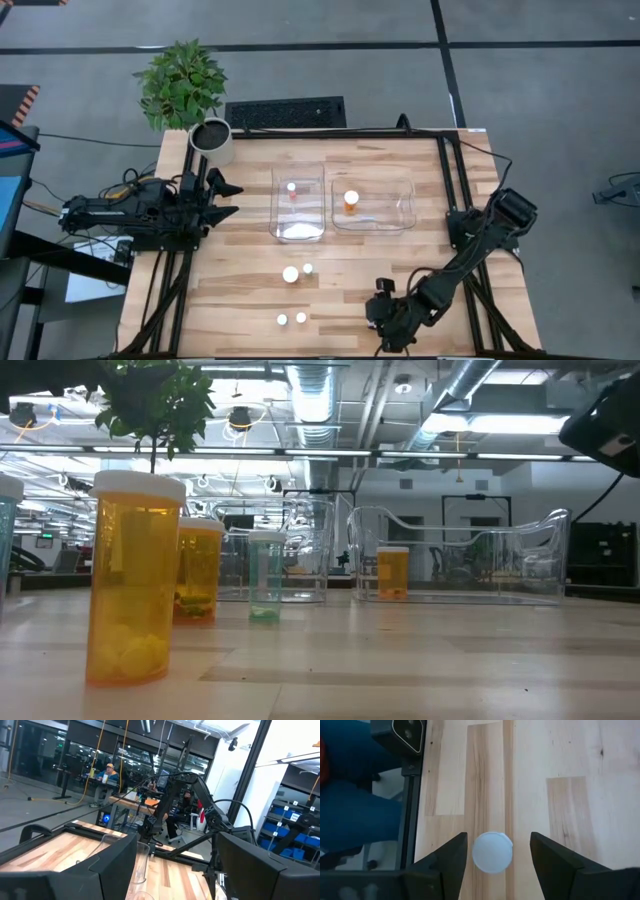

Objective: Pick and place medicine bottles into bin by pill shape (circle, oval)
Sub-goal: Put the right small orange pill bottle into the right transparent bin

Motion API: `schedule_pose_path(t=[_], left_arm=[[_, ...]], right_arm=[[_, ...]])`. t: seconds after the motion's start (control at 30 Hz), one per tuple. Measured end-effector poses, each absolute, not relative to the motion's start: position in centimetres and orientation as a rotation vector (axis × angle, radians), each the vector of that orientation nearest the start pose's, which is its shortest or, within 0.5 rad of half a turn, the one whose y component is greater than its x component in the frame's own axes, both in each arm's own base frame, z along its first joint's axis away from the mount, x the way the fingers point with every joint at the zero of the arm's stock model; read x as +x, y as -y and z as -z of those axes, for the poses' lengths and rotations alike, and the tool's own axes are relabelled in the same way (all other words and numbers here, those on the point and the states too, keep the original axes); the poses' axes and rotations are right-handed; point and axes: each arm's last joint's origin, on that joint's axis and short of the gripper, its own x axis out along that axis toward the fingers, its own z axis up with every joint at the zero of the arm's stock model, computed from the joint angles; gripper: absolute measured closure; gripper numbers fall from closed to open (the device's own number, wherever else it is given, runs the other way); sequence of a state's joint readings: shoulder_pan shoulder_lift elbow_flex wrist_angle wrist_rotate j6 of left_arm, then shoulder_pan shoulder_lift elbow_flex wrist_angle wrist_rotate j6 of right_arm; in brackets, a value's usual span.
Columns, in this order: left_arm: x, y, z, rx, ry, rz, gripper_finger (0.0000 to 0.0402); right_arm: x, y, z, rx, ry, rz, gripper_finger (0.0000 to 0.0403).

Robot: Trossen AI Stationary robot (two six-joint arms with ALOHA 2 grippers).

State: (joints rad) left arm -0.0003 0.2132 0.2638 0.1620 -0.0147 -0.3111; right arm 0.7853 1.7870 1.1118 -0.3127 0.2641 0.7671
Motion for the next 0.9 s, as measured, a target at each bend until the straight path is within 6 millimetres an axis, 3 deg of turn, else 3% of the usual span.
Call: schedule_pose_path(t=[0.9], left_arm=[[9.82,-0.04,-25.2,-0.311,0.213,0.019,0.0132]], right_arm=[[25.93,-25.07,-17.72,0.243,-0.962,-0.146,0.0179]])
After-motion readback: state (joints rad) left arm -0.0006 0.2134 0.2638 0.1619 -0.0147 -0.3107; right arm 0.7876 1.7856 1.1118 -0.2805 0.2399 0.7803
